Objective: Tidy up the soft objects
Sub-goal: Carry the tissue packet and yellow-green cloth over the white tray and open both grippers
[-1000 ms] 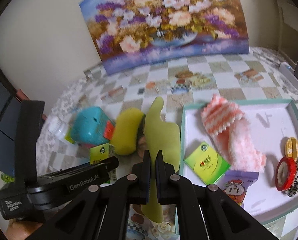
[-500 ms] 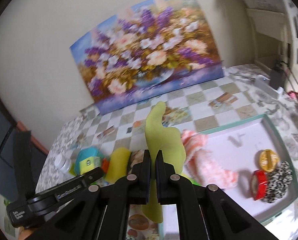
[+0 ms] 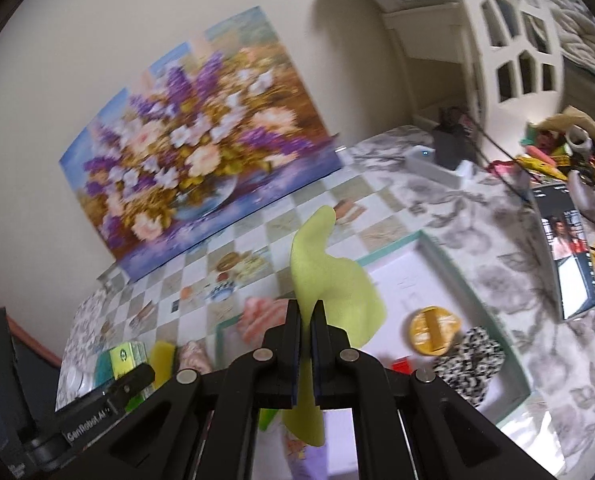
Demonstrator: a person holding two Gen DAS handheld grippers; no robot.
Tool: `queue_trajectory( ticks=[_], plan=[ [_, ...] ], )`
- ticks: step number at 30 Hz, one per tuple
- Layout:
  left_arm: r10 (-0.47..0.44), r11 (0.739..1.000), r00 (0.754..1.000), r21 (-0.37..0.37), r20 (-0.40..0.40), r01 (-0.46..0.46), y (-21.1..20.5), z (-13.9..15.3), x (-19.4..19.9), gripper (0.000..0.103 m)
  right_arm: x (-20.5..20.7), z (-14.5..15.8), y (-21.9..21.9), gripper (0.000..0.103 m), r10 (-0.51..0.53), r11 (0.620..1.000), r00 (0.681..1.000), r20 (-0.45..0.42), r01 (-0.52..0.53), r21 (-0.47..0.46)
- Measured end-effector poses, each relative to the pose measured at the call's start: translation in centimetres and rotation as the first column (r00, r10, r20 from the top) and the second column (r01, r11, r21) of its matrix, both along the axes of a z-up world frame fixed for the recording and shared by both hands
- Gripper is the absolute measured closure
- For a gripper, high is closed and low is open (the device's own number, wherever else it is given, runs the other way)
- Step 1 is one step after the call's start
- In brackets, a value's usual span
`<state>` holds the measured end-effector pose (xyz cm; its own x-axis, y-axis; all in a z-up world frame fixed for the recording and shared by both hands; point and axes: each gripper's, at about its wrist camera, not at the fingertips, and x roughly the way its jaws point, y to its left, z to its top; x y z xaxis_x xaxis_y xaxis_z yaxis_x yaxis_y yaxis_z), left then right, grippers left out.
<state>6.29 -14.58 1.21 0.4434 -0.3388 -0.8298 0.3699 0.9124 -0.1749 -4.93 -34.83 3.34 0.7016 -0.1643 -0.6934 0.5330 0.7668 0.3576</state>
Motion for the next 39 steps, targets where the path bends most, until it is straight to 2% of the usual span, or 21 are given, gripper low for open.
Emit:
queue_trajectory(
  ticks=[6,16,28,39],
  plan=[
    [-0.074,0.997,0.997,0.027,-0.021,0.074,-2.9,-1.0,-0.9,0.055,-0.7,-0.1,-1.6,0.098,-0.049,0.999,0.999,-0.010,0.049,-0.013],
    [-0.161,0.982,0.985,0.088,-0.068,0.167,-6.4,-3.7,-1.6,0.055,0.3,-2.0,-2.0,0.098,-0.030,0.999,0.996,-0.087,0.028,-0.020],
    [-0.144,0.985,0.984,0.080,-0.104,0.153,-8.2,-5.6,1.2,0.055,1.7,-3.9,-2.2,0.098,-0.009,1.000,0.986,-0.167,0.008,-0.012],
    [-0.222,0.965,0.965,0.107,-0.139,0.238,-11.2,-7.5,0.6,0.055,2.7,-6.3,-2.3,0.098,0.021,1.000,0.963,-0.269,-0.016,0.021]
  ],
)
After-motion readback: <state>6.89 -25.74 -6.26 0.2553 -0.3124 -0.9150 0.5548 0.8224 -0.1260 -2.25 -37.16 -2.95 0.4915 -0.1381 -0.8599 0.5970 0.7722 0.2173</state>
